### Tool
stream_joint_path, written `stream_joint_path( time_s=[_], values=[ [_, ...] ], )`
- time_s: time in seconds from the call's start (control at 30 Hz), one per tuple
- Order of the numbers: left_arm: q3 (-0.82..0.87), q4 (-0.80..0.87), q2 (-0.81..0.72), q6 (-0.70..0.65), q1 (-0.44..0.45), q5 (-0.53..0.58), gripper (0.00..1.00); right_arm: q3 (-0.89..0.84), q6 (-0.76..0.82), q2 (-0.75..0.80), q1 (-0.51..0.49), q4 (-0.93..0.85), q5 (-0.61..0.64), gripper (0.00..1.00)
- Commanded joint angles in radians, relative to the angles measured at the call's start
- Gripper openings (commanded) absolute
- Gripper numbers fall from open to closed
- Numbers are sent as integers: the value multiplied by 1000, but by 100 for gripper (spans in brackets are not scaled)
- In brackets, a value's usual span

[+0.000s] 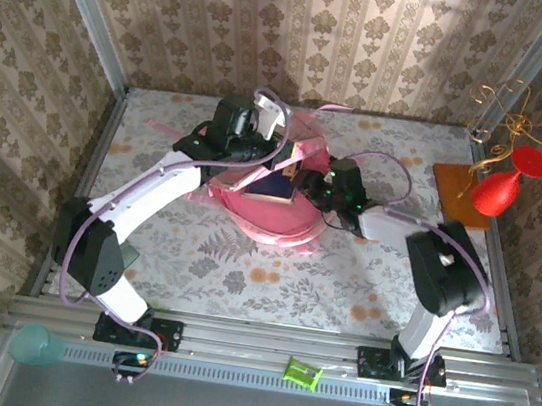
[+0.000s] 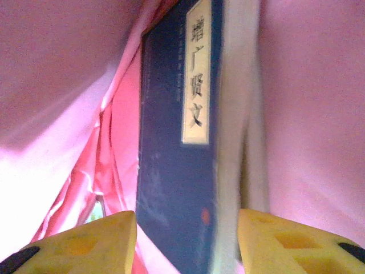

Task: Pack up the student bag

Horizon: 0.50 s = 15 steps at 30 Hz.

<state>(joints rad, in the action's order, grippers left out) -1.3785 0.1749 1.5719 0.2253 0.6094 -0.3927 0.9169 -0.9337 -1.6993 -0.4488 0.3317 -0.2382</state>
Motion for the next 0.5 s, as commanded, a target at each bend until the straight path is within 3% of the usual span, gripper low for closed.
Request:
stream_joint_path(
  time_s=[0.0,0.13,0.23,0.37,0.47],
  values=[
    [22,-117,-50,70,18,35,0,-83,125,194,4,-123,21,51],
    [85,-187,-46,124,94,179,0,-174,237,426,49,-365,84,51],
    [166,-354,-17,226,160,301,0,-179,347,545,113,-567,164,50],
    [64,-354,116,239,231,379,0,-162,416,602,220,-712,158,50],
    [-42,-314,216,222,256,381,0,-170,415,621,228,-729,147,50]
  ],
)
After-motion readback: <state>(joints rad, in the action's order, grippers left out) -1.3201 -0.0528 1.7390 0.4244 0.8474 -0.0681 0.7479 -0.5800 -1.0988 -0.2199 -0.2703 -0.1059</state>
